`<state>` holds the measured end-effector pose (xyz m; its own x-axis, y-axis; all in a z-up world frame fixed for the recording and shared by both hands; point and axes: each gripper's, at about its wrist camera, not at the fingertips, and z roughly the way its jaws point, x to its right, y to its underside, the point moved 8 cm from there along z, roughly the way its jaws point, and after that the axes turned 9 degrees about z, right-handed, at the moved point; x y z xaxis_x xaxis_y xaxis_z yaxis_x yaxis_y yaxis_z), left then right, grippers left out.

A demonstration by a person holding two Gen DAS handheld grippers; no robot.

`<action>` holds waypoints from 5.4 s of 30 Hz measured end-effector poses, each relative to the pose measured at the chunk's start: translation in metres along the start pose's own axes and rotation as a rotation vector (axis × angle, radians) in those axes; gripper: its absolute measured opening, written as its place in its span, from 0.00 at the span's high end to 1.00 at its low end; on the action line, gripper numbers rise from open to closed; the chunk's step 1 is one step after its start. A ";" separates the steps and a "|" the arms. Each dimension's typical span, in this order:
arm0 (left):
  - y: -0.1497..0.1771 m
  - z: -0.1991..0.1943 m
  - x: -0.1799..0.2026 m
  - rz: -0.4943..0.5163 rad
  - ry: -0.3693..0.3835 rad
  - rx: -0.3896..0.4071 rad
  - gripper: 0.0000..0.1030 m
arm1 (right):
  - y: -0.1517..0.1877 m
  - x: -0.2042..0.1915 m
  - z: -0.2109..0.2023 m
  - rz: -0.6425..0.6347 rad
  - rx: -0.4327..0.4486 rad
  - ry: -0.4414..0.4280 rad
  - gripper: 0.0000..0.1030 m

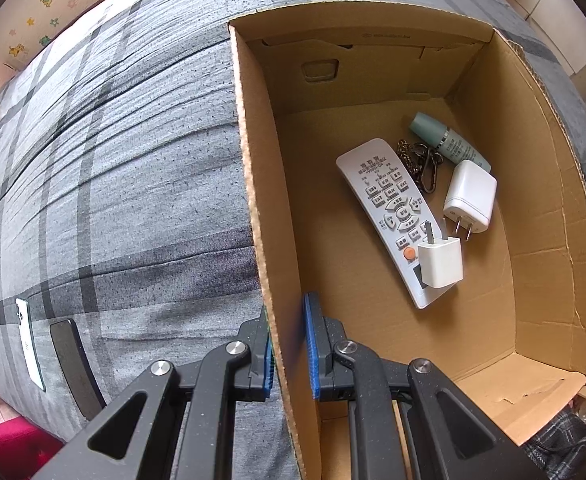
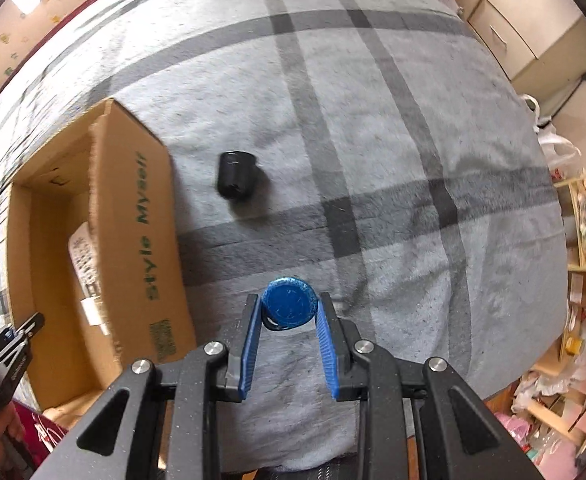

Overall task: Organize rigid objects
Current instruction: 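Lift the blue key fob with the right gripper and carry it into the box, then open the right gripper to drop the fob beside the keyring and withdraw, then move the right gripper to the black round charger and close on it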

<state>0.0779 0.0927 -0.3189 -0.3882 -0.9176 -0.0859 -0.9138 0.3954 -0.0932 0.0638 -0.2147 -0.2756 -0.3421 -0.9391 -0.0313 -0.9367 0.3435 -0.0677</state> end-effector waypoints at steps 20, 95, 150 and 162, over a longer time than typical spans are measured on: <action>0.000 0.001 -0.004 -0.022 0.017 0.000 0.87 | 0.017 -0.123 -0.040 -0.296 0.012 -0.117 0.72; -0.001 0.001 -0.006 -0.023 0.021 -0.008 0.87 | 0.021 -0.206 -0.013 -0.446 0.031 -0.155 0.52; -0.004 0.005 -0.007 -0.016 0.013 -0.043 0.87 | -0.059 -0.053 0.012 -0.071 0.069 -0.053 0.01; -0.005 0.007 -0.008 -0.023 0.019 -0.052 0.87 | -0.080 -0.051 0.057 -0.049 0.023 -0.042 0.02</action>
<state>0.0864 0.0978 -0.3243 -0.3687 -0.9273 -0.0650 -0.9273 0.3717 -0.0430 0.1603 -0.1934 -0.3250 -0.2919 -0.9539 -0.0694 -0.9502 0.2975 -0.0929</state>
